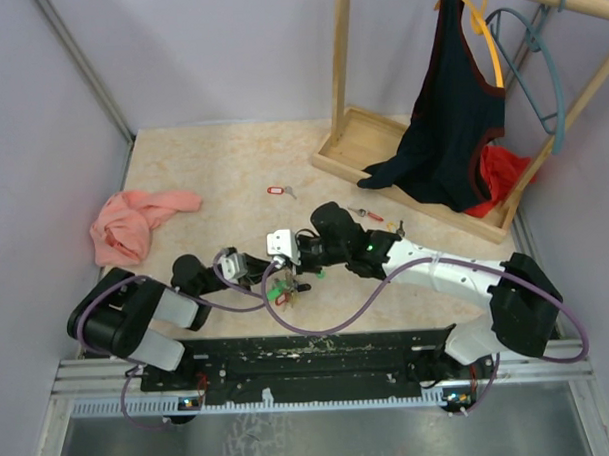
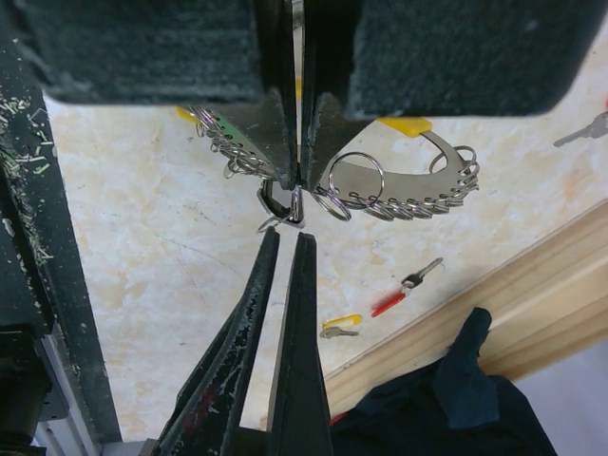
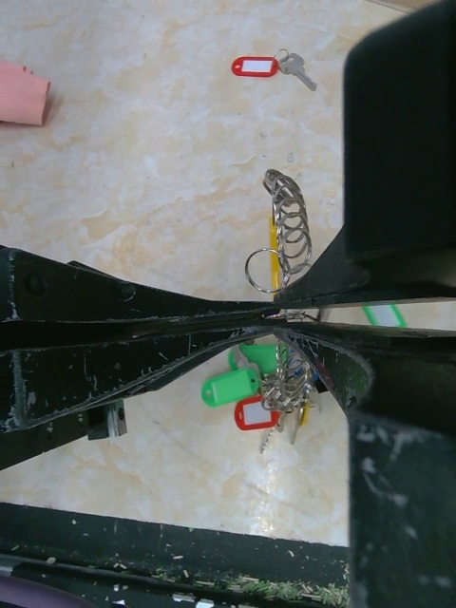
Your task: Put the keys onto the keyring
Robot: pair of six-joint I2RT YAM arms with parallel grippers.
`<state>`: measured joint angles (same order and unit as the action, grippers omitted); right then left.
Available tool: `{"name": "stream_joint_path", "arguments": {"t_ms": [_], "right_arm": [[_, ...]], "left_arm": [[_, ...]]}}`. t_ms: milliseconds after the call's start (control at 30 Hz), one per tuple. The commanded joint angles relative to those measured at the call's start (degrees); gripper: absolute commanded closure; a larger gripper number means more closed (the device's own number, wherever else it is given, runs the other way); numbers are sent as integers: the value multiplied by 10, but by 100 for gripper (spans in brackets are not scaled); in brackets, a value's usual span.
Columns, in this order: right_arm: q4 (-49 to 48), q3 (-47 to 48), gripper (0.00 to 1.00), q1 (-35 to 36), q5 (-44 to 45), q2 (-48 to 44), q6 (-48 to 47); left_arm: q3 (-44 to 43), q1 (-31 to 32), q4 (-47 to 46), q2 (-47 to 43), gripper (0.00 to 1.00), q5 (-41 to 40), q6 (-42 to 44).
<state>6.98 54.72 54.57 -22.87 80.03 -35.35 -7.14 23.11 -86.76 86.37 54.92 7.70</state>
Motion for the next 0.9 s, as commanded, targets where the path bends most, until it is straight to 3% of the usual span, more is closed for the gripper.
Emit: {"name": "stream_joint_path", "arguments": {"t_ms": [0,200,567,867], "right_arm": [[-18,34,86,0,-27,-20,0],[-14,22,76,0,-3,-43,-1],[-84,-65,71,1,56,-98,3],[-227,-133,71,6,96,-85,17]], "left_arm": [[0,0,-49,-29,100,-14,3],[-1,0,-17,-46,100,-25,18],[1,-1,-17,-52,100,-52,4],[-1,-1,-1,-59,100,-65,3]]}}
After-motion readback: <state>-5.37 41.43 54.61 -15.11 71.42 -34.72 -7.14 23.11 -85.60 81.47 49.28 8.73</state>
